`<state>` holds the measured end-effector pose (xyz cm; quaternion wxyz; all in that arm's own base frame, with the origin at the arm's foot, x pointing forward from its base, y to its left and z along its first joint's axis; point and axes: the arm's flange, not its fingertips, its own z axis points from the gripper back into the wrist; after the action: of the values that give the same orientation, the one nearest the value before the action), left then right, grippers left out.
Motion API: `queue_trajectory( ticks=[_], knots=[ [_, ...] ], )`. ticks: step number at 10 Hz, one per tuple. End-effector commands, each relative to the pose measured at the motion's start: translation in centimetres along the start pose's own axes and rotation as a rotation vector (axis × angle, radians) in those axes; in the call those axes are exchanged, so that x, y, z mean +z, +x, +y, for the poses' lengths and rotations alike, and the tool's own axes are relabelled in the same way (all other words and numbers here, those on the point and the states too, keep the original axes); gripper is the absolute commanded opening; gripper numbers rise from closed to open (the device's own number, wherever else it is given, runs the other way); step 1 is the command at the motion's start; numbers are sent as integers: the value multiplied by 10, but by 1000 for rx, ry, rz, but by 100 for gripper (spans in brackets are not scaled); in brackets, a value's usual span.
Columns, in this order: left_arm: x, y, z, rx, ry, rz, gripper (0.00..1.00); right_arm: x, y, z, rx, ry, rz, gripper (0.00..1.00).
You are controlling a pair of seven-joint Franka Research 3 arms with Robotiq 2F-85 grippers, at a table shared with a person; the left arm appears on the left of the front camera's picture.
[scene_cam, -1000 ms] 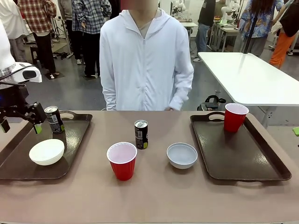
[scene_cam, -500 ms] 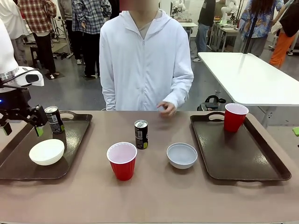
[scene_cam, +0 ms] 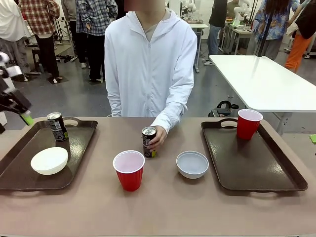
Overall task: Prepare tableware on both trays.
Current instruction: Pick up a Picnic Bowl from the table and place it on a Handle tray.
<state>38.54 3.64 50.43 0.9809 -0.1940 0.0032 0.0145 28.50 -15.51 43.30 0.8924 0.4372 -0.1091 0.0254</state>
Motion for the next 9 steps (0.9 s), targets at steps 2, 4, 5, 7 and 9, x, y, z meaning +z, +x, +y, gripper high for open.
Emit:
queue_trajectory(
  ticks=[2,4,5,7,9],
  knots=[
    [27,9,63,38,-313,64,100,-9,-7,14,-22,-100,54,100],
    [41,5,89,77,-447,17,100,-39,-17,59,6,-247,96,100],
    [40,1,97,112,-478,-29,100,-62,-17,83,13,-342,99,100],
    [45,-4,103,155,-561,-96,100,-120,-12,127,29,-496,104,100],
    [41,-13,109,224,-600,-128,100,-170,-3,158,52,-564,129,100]
  ],
)
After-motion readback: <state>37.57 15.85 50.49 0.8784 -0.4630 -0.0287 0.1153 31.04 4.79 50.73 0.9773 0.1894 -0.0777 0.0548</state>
